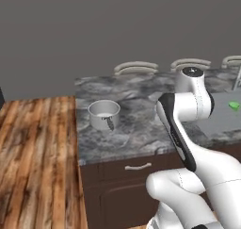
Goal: Pick the cup and saucepan and place them in the sink. Then turn on the water.
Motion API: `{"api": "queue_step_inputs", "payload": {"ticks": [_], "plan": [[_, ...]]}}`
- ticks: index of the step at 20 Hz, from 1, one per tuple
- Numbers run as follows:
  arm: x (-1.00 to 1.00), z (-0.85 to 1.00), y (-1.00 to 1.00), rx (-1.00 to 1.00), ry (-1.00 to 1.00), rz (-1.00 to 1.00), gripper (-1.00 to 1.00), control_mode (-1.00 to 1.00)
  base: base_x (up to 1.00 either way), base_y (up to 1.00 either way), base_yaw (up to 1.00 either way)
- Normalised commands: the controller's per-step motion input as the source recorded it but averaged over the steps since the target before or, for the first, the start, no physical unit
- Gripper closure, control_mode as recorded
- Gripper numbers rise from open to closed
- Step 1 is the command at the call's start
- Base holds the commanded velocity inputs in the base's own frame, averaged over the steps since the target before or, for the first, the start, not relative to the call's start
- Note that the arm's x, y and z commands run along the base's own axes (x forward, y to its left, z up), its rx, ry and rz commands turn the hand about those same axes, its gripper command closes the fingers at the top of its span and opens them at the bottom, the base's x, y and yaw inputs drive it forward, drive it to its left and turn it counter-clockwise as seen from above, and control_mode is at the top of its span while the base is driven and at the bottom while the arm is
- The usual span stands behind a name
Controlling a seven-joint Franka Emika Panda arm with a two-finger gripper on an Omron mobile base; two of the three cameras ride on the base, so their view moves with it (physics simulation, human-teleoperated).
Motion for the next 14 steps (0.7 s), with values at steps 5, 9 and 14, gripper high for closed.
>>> {"api": "queue_step_inputs", "payload": {"ticks": [5, 9, 14], "plan": [[0.0, 0.0, 0.0, 0.0, 0.0, 0.0, -1.0, 1.0, 0.17, 0.73, 0.0], [0.0, 0.0, 0.0, 0.0, 0.0, 0.0, -1.0, 1.0, 0.23, 0.71, 0.0], [0.0, 0.0, 0.0, 0.0, 0.0, 0.0, -1.0, 1.0, 0.25, 0.57, 0.0]]}}
